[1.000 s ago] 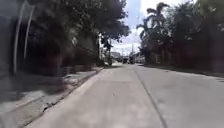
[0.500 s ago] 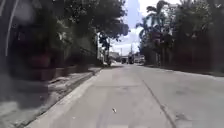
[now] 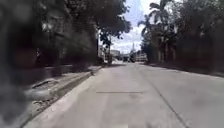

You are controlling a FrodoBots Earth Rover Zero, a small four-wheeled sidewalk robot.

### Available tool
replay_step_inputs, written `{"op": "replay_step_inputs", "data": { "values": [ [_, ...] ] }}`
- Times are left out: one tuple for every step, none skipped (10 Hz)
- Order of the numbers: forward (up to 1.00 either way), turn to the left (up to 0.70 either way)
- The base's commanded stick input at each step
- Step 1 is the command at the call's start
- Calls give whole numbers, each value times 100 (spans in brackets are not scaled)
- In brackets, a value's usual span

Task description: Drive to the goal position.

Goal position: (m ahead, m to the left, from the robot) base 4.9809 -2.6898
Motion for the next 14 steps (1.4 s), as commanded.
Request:
{"op": "replay_step_inputs", "data": {
  "values": [
    [100, -10],
    [100, -16],
    [100, -21],
    [100, -17],
    [100, 0],
    [100, 0],
    [100, 0],
    [100, 0],
    [100, -1],
    [100, -14],
    [100, -28],
    [100, -29],
    [100, -25],
    [100, -12]
  ]
}}
